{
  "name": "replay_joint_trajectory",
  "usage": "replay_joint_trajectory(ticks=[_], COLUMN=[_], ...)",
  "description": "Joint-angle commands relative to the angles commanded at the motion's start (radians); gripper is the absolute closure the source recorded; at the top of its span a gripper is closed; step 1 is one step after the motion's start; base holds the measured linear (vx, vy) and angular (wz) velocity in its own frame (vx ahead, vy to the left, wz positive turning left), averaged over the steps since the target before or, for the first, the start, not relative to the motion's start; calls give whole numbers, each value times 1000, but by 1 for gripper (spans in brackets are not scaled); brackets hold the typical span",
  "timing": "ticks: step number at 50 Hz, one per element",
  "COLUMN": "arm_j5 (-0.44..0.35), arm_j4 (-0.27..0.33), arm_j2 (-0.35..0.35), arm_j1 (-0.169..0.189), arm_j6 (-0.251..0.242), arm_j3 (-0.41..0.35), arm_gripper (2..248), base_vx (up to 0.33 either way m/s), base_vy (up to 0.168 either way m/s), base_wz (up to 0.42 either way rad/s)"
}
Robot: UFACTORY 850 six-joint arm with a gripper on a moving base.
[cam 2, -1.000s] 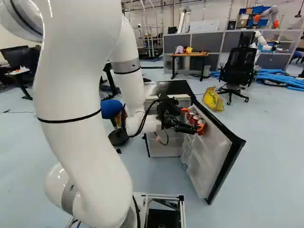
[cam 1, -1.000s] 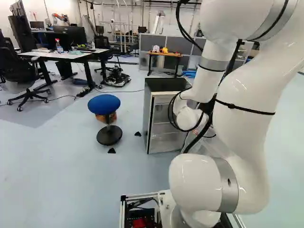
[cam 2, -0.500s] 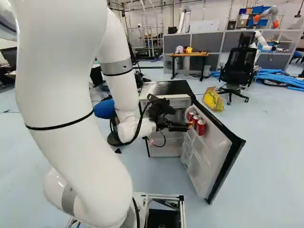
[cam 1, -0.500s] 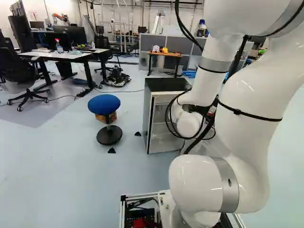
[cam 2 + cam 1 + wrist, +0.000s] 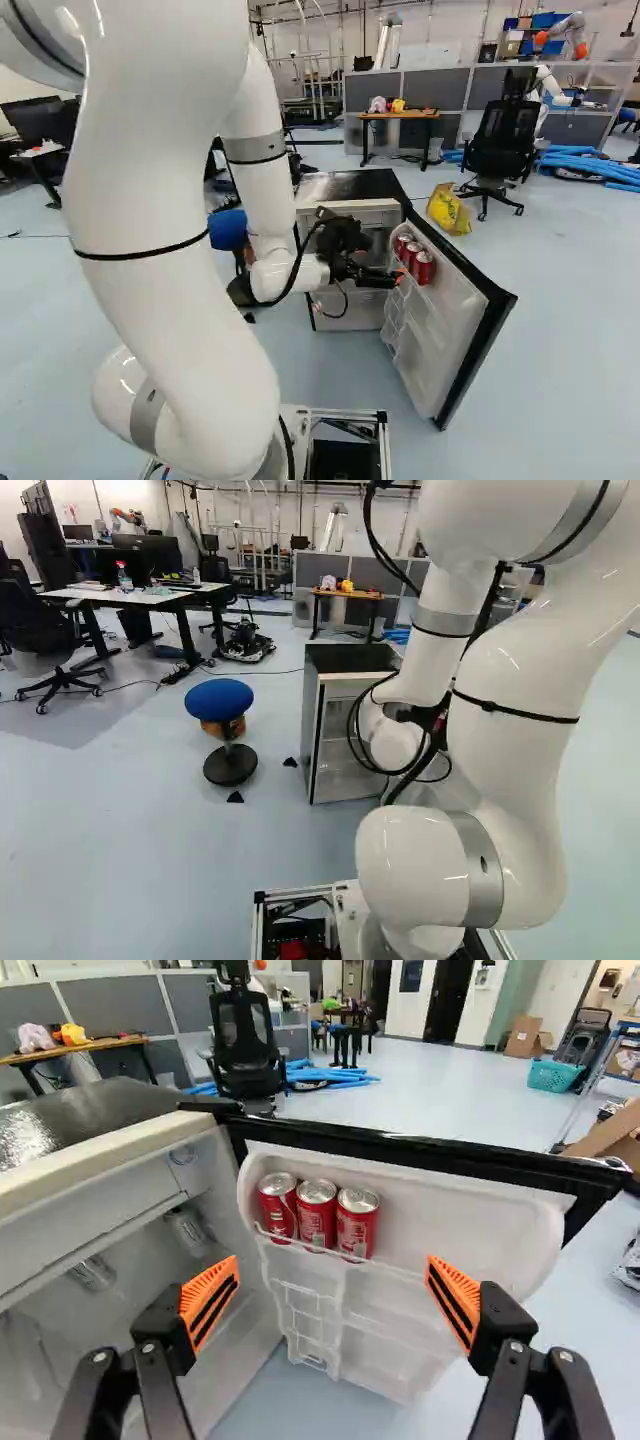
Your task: Grab a drink from the fridge
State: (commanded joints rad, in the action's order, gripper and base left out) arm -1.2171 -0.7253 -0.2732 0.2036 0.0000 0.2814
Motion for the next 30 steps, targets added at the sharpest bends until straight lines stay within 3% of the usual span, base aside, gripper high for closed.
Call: replay_joint_trajectory(ticks=[9,30], arm_j5=[0,0], arm_j4=[-33,-90], arm_j2=[-33,-26], arm_j1=[-9,-42], arm_j6=[0,0], arm_j3=[5,-6], arm_gripper=[3,3], base_vx=[0,0], base_vy=[0,0], base_wz=[0,0])
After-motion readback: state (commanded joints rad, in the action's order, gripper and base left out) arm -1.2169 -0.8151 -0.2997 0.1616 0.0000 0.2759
